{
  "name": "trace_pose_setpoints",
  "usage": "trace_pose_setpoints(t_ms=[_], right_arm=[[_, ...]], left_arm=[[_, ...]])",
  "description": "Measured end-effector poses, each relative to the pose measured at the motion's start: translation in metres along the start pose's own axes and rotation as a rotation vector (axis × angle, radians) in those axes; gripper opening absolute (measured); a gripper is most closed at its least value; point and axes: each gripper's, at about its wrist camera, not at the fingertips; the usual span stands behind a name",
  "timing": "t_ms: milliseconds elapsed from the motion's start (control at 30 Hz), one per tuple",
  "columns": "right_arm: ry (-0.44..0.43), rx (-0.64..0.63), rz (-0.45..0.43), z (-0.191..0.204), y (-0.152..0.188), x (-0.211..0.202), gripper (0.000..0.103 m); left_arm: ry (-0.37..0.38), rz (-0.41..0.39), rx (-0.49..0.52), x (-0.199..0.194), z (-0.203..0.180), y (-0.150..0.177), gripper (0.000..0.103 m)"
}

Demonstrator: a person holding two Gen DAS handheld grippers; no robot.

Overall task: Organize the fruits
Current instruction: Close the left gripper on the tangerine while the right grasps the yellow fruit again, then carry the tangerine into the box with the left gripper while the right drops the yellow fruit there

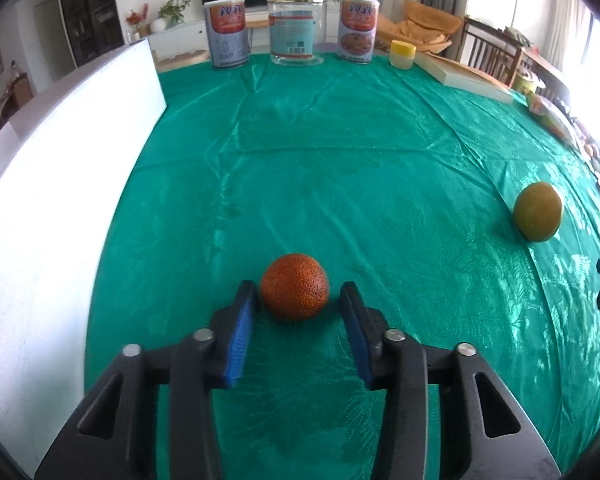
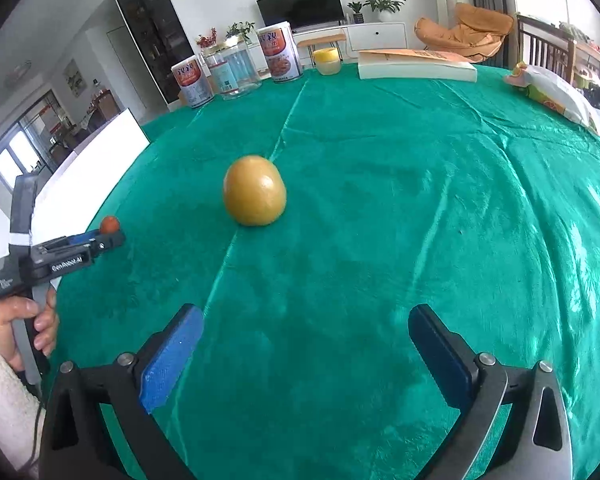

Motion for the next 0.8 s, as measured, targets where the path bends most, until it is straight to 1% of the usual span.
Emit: trace_pose_setpoints(t_ms=[133,200,233,267,300,333,400,433,467,533,567,600,633,700,733,800], right_arm=[[0.013,-0.076,0.017,0.02,-0.045,0.025,0.102],[0.009,-0.087,0.051,0.025,-0.061,0.042,0.101],[0.011,-0.093,0.076,0.027,-0.067,0.052,0.098],[0.023,-0.098,0.109,0.029,-0.07,0.062,0.089],[0.032,-0.095,0.15,0.029,-0.071,0.072,0.077],[0.008,-0.076,0.19,0.027,-0.071,0.079,0.048],[0.022,-0.056,0.205,0.03,-0.072,0.075,0.048],[0.011,-0.063,0.196,0.037,-0.073,0.067,0.048],[-0.029,-0.065,0.182,0.047,-0.076,0.058,0.048],[-0.132,-0.075,0.158,0.077,-0.085,0.039,0.048],[-0.189,-0.093,0.145,0.099,-0.093,0.029,0.048],[-0.241,-0.12,0.132,0.123,-0.101,0.02,0.048],[-0.288,-0.155,0.12,0.15,-0.11,0.012,0.048],[-0.374,-0.234,0.107,0.209,-0.126,0.001,0.048],[-0.414,-0.273,0.106,0.239,-0.133,-0.001,0.048],[-0.475,-0.341,0.118,0.296,-0.141,0.003,0.048]], left_arm=[[0.008,0.002,-0.047,-0.01,0.004,0.003,0.029],[0.031,0.007,-0.085,-0.019,0.009,0.006,0.028],[0.046,0.012,-0.1,-0.023,0.011,0.007,0.028],[0.058,0.015,-0.113,-0.028,0.013,0.008,0.028],[0.073,0.016,-0.127,-0.034,0.015,0.009,0.028],[0.092,0.017,-0.145,-0.042,0.017,0.009,0.028],[0.143,0.014,-0.185,-0.064,0.023,0.008,0.028],[0.175,0.007,-0.207,-0.078,0.028,0.007,0.028],[0.205,-0.008,-0.224,-0.095,0.033,0.004,0.028],[0.244,-0.047,-0.252,-0.129,0.049,-0.003,0.028],[0.255,-0.068,-0.266,-0.146,0.061,-0.007,0.028],[0.255,-0.088,-0.282,-0.161,0.075,-0.012,0.028],[0.239,-0.105,-0.298,-0.174,0.091,-0.016,0.028],[0.187,-0.123,-0.346,-0.192,0.13,-0.023,0.028],[0.146,-0.13,-0.372,-0.197,0.152,-0.024,0.028],[0.031,-0.121,-0.419,-0.197,0.195,-0.023,0.028]])
Point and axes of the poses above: each gripper's, at about its wrist camera, not at the fingertips, and x roughly the way its jaws point, z to its left, y to its underside, and after that the axes turned 4 degrees about -x, right-handed
